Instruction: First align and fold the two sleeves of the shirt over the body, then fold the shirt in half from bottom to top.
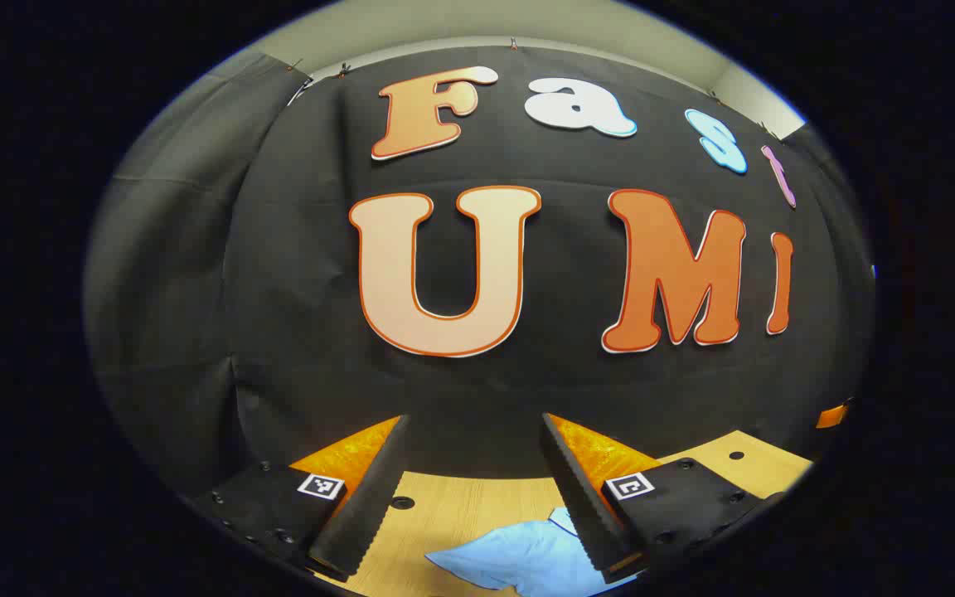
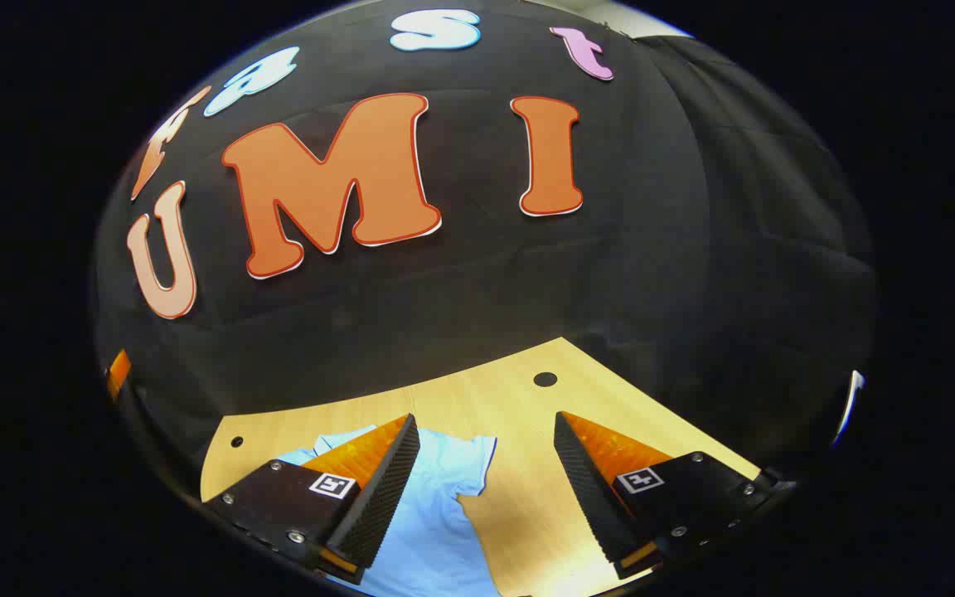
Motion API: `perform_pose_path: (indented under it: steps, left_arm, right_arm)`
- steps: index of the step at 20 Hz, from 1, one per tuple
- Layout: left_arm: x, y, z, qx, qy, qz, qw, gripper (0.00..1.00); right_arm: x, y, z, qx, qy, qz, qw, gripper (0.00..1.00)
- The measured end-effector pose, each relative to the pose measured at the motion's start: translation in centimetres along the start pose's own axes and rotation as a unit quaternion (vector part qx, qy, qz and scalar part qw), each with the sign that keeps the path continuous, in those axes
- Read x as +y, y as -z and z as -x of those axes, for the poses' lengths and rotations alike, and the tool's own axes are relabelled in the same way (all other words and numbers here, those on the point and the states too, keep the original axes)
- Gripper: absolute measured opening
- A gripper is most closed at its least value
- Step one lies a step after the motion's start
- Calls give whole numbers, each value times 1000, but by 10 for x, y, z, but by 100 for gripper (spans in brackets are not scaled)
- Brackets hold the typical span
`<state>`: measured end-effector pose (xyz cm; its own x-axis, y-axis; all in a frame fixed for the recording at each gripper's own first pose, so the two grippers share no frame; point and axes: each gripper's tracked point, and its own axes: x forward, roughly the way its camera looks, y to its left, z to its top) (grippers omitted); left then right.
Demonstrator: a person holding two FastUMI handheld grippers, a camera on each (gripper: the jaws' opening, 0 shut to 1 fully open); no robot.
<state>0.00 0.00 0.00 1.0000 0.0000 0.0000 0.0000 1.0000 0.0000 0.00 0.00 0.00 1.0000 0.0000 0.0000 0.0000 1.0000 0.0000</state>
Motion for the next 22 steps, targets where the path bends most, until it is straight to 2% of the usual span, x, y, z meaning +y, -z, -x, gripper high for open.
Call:
perform_pose_path:
  steps: [6, 9, 10, 16, 19, 21, 22]
  left_arm:
    - [19, 1, 14, -4, -11, 5, 1000, 98]
    - [29, 0, 17, -2, -20, 8, 1000, 98]
    - [31, 2, 18, -2, -22, 10, 1000, 96]
    - [41, -2, 18, -7, -26, 12, 1000, 98]
    - [40, 0, 13, -6, -22, 16, 1000, 99]
    - [41, -1, 9, -7, -22, 15, 1000, 96]
    - [40, -1, 7, -7, -19, 14, 1000, 98]
  right_arm:
    - [18, 15, -4, 17, -16, 38, 999, 98]
    - [25, 15, -5, 23, -20, 38, 999, 99]
    - [25, 15, -6, 23, -20, 38, 999, 99]
    - [24, 21, -12, 42, -7, 42, 998, 98]
    - [25, 35, -25, 72, 0, 38, 997, 98]
    - [20, 52, -39, 108, 22, 52, 993, 99]
    - [23, 60, -44, 129, 26, 50, 990, 98]
